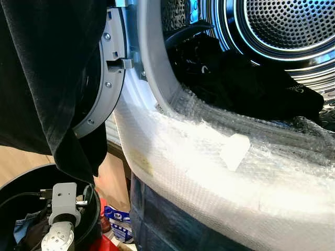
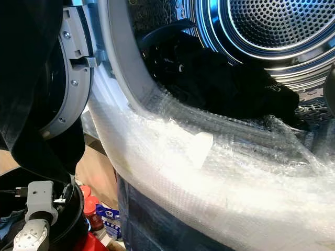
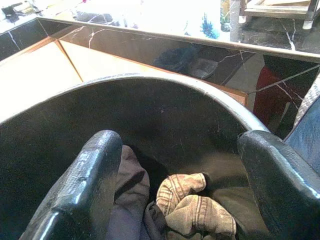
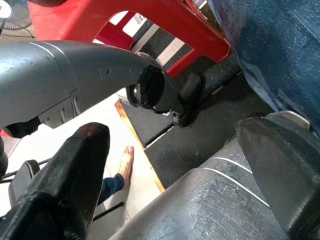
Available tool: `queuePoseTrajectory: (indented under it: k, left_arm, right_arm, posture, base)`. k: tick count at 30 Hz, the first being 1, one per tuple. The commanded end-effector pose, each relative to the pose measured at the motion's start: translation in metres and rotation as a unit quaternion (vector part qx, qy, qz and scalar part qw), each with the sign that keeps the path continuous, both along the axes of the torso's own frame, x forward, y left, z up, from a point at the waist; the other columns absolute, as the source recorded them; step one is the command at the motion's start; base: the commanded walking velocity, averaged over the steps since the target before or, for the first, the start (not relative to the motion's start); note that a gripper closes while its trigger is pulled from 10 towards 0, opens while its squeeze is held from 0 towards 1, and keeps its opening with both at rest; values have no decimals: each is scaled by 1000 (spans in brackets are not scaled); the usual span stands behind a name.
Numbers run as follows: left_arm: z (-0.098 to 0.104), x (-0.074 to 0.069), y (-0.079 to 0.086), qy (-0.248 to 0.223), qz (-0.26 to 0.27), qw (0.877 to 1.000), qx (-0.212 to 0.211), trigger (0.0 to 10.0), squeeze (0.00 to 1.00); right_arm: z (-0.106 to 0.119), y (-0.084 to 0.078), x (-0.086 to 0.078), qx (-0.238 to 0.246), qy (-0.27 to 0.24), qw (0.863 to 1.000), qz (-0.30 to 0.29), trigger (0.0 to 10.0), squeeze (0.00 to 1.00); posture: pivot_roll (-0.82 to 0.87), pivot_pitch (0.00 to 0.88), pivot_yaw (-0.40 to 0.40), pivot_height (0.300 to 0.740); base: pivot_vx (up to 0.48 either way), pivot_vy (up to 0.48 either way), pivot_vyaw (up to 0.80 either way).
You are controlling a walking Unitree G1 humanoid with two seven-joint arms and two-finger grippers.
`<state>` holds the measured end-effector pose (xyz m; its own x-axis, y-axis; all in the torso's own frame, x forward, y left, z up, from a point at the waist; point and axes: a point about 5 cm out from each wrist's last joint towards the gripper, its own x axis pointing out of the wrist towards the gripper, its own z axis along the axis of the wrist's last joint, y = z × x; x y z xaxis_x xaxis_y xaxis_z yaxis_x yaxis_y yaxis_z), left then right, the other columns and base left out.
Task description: Clothes washing
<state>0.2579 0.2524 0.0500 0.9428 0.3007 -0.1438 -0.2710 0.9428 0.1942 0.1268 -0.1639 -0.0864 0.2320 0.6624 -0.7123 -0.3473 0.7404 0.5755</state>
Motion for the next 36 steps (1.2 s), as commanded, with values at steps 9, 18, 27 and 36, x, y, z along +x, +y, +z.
queuePoseTrajectory:
  k: [9, 18, 27, 36]
  left_arm:
    - [-10, -7, 2, 35, 4, 999, 0, 10000, 0]
    - [-11, -9, 2, 37, 5, 999, -4, 10000, 0]
    - [-4, -13, 17, 19, 54, 998, -36, 10000, 0]
    - [-5, -26, 47, 43, 152, 985, -74, 10000, 0]
  right_arm:
    - [-16, -19, -8, -150, 11, 985, -82, 10000, 0]
    - [-11, -21, 19, -151, -6, 953, -261, 10000, 0]
    - [-13, -12, 14, -133, 12, 958, -254, 10000, 0]
    - [-14, -10, 12, -131, 19, 960, -247, 10000, 0]
  posture:
    - [-6, 39, -10, 740]
    - [0, 44, -13, 740]
    - [10, 50, -19, 740]
    - [10, 52, -12, 740]
  base:
    - [0, 0, 0]
    - [0, 0, 0]
    - [0, 0, 0]
    - [0, 0, 0]
